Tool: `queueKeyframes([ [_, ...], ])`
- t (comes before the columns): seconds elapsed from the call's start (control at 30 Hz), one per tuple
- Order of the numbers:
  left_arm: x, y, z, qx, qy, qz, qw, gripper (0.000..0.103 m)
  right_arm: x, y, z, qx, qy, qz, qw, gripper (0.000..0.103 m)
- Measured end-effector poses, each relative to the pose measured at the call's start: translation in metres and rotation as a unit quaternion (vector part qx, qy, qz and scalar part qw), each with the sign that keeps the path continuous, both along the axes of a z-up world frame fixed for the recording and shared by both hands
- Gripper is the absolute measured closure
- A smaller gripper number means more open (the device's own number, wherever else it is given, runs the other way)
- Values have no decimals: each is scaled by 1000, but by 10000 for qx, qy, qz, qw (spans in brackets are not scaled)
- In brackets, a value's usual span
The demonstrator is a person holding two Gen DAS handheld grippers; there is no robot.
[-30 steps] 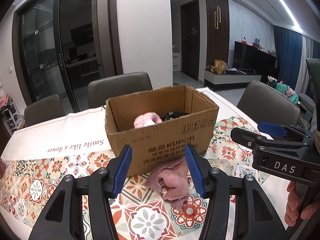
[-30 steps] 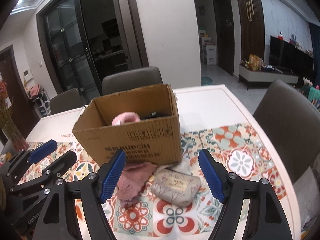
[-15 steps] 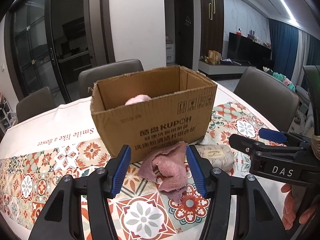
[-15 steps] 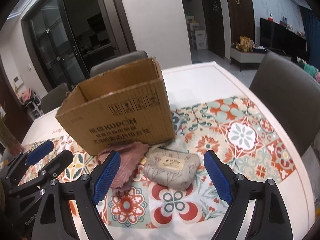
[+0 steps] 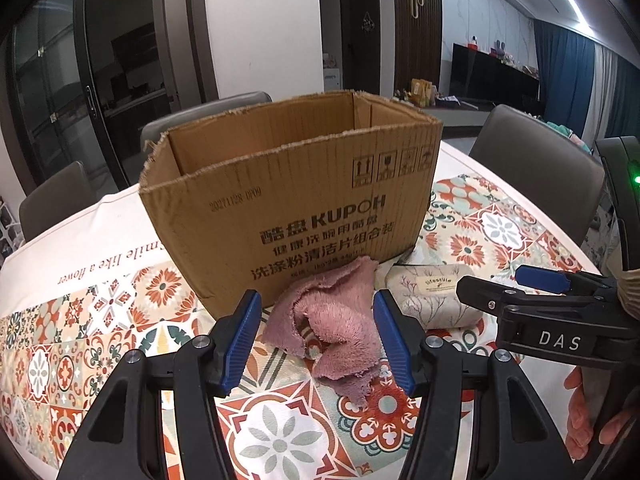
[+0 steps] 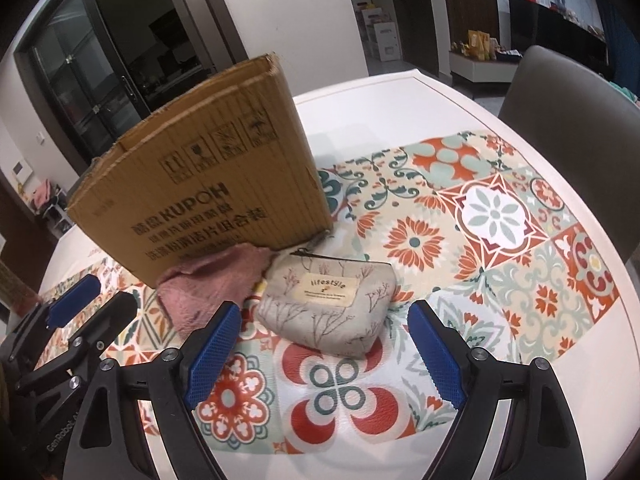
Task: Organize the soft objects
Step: 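Withdraw both tools from the box toward the pink towel and beige pouch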
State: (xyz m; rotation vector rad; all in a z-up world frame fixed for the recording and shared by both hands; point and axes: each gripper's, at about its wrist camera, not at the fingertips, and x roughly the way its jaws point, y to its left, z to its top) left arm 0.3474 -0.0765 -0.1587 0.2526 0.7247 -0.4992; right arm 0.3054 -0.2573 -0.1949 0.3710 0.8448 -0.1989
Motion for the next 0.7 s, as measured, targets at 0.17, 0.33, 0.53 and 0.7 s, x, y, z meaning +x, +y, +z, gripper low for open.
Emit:
queueKeyframes([
  [0.17,6,-5,-11,60,64,-45,10000,46,5,-7,-14,111,80,-98,9999,17],
  [0.33,13,-8,-24,6,213,-33,9998,43,8,-10,-22,65,106,-152,9998,17],
  [0.53,23,-10,-42,-61,432,115,9990,43,12,-11,-32,90,154,-197,9996,17],
  [0.7,30,-13,-51,-96,579,149,9982,43,15,-13,-43,232,266,-208,9992,17],
])
